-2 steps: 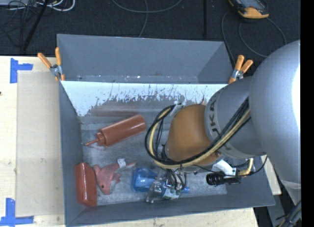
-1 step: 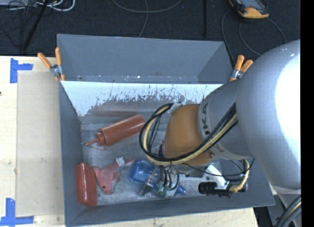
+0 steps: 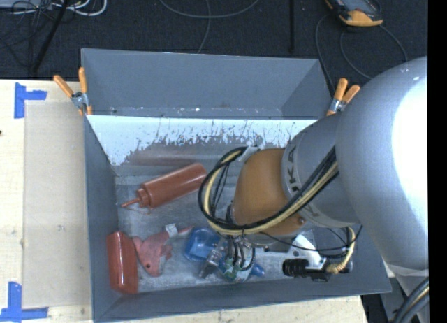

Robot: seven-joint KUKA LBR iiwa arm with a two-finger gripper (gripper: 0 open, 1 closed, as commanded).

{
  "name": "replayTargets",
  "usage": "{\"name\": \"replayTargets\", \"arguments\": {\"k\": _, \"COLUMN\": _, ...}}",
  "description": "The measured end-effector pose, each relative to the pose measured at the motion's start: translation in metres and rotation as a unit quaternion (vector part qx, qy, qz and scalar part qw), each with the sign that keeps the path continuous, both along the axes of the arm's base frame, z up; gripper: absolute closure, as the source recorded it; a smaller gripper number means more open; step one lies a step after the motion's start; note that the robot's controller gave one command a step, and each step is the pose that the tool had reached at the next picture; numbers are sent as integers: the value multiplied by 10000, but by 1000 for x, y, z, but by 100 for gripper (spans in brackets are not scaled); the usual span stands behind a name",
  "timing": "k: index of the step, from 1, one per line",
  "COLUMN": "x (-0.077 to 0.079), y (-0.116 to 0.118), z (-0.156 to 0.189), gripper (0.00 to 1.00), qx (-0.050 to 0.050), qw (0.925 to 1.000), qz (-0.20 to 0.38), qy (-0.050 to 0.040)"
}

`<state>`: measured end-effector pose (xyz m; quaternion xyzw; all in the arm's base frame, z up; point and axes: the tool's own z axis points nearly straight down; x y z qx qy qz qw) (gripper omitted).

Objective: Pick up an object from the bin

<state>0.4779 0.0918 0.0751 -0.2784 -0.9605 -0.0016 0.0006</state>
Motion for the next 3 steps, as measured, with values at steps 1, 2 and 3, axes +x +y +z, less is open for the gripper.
{"name": "replayTargets", "arguments": {"k": 1, "x": 0, "y": 0, "z": 2, "gripper": 100, "qx": -1, "qw": 10000, "qz": 1, "qy": 6}}
{"name": "replayTargets", "arguments": {"k": 2, "x": -1, "y": -1, "z": 9, "gripper": 100, "qx": -15, "qw": 10000, "qz": -4, "qy": 5}}
{"name": "replayTargets", "arguments": {"k": 3, "x": -1, "y": -1, "z": 14, "gripper": 100, "qx": -17, "qw": 10000, "qz": -1, "qy": 2}}
